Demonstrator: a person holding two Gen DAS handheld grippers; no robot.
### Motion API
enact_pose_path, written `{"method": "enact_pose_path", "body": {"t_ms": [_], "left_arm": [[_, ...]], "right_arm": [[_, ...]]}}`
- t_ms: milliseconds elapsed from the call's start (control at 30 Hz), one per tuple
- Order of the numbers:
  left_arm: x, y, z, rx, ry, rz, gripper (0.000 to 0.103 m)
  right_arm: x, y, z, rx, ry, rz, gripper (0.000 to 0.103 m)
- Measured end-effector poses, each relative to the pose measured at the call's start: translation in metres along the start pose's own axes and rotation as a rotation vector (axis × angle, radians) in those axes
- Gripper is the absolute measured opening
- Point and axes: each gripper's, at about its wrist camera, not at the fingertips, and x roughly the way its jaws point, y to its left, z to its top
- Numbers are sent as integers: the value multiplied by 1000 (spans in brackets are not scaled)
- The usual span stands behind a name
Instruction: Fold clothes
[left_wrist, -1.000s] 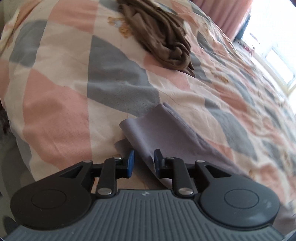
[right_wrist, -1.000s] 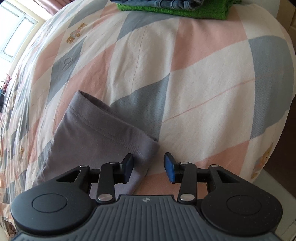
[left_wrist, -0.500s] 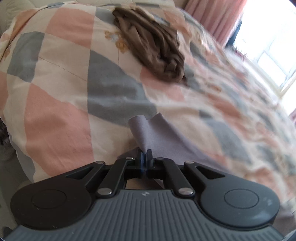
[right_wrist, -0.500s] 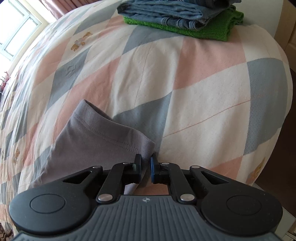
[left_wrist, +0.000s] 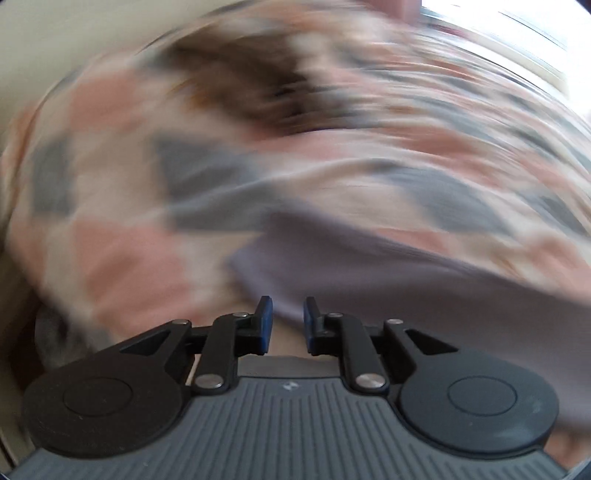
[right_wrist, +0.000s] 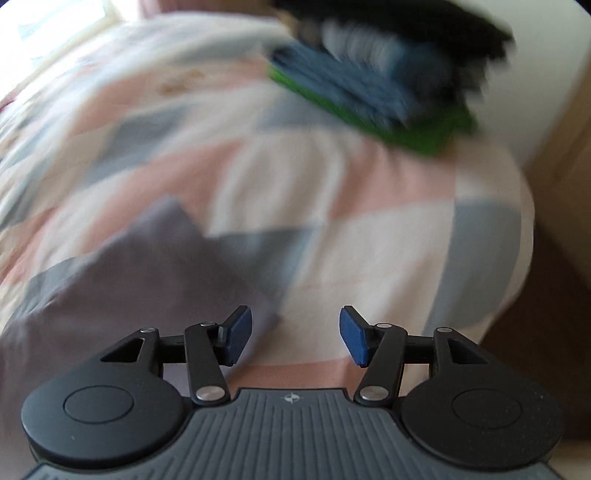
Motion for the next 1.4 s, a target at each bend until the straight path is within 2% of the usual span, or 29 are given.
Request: {"method": "enact_pose_path", "body": {"t_ms": [67,133,200,300,367,467,600,800,1033,1167,1200,1233,1267,1400], "left_arm": [[-16,-44,-7,269,-27,-61,14],[-23,-83,-22,551,-56,-112,15],[-23,-110,-42,810,-98,-125,16],[-17,-126,-61,1036,-135,-139,16],[-12,-130,-72,1130,-147,-146,16],[-9,-129,-86,1223,-159,-144,16],[-2,-122,-99,1297,-178,-115,16],[9,-112,-99,1326,-213,-90,16],[18,-105,-111,1441,-258,-94,16],[21,-100,-115,1493,-293,-105,16],[21,-99,-116,1504,-298,-110,9],[23,-98,-116,1516,-305,-112,3],[23,-97,-116,1522,-317,-115,2],[20,-93,-106,1478,-325,-135,1]], "right_arm": [[-17,37,-18,-192,-33,84,55],[-26,83,-49,-436,-32,208,53],[-33,126,-86,-663,-35,332,44],[-44,188,-138,-944,-74,514,41],[-53,225,-171,-1107,-112,607,40],[-62,264,-208,-1287,-149,730,38],[-61,294,-245,-1469,-194,746,38],[-63,311,-260,-1490,-227,739,38],[-58,330,-274,-1564,-254,691,37],[-55,333,-285,-1612,-275,666,25],[-55,333,-286,-1616,-282,666,14],[-56,333,-288,-1618,-289,667,9],[-57,333,-289,-1620,-298,668,3],[-62,330,-287,-1597,-325,679,1]]}}
